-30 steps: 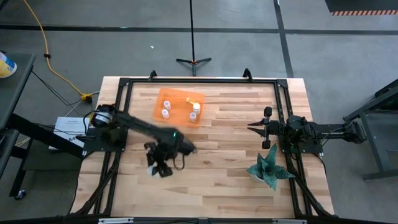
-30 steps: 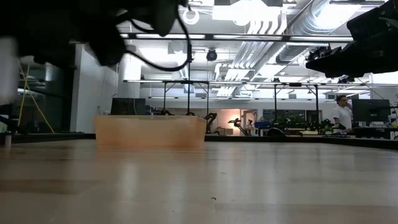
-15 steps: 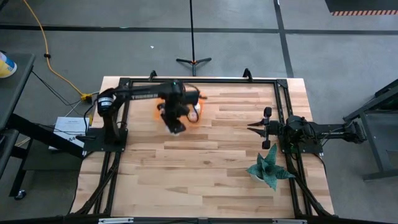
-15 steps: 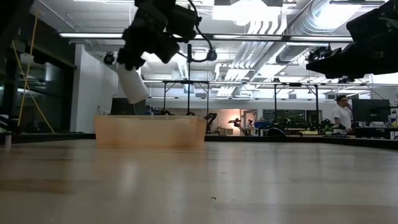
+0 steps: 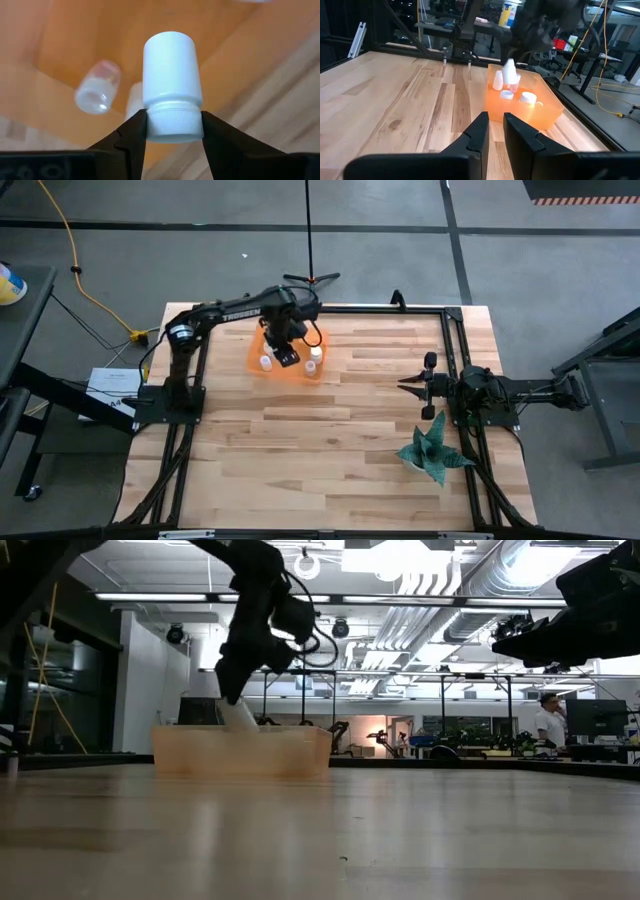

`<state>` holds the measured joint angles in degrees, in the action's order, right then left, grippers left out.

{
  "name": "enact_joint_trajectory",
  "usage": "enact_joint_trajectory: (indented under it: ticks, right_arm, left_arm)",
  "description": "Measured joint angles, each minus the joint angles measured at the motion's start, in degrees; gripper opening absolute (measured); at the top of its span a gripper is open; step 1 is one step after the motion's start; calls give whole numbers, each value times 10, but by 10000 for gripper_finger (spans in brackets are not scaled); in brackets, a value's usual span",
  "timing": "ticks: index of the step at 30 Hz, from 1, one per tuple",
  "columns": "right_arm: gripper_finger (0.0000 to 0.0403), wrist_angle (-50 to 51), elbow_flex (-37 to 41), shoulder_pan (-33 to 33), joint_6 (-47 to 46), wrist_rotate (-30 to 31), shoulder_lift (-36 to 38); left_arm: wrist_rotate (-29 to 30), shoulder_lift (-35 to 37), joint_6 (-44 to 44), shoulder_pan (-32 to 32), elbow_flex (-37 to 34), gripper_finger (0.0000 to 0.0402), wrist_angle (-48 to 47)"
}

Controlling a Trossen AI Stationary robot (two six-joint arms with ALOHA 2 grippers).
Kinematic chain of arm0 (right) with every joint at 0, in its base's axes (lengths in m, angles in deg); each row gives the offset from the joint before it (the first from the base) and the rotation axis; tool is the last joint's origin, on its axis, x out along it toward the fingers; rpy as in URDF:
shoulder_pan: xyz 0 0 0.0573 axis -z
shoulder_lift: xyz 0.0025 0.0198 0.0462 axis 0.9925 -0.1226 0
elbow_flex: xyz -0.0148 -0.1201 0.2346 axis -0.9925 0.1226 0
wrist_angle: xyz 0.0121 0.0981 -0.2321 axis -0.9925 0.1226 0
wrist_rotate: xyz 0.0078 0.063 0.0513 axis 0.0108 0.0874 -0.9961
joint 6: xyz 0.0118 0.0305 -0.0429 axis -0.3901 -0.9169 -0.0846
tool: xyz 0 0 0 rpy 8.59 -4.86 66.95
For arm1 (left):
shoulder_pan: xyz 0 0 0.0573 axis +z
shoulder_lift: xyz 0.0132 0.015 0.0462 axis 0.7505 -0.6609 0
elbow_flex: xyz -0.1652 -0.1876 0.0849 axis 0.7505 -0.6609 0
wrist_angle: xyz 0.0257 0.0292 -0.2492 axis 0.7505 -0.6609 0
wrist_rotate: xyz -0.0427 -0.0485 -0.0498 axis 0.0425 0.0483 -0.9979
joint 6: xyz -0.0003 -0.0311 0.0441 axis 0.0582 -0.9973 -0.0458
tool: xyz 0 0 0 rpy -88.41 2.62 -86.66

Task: Pick and place pill bottles into a basket
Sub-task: Put the white pill bottle into the orange bin

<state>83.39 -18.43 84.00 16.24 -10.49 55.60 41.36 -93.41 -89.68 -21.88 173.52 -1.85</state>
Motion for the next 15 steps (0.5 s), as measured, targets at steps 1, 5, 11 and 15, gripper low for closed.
enact_joint_trajectory:
  ticks: [1, 5, 11, 15]
  right_arm:
    - [48, 0, 0, 0, 0, 0, 0]
    - [47, 0, 0, 0, 2, 0, 0]
    - [52, 1, 0, 0, 3, 0, 0]
    - [51, 1, 0, 0, 4, 1, 0]
  left_arm:
    - [5, -7, 3, 0, 0, 197, 2]
    - [18, -39, 12, -2, 0, 197, -7]
    - [20, -69, 26, -1, 0, 198, -18]
    - [21, -71, 27, -1, 0, 215, -19]
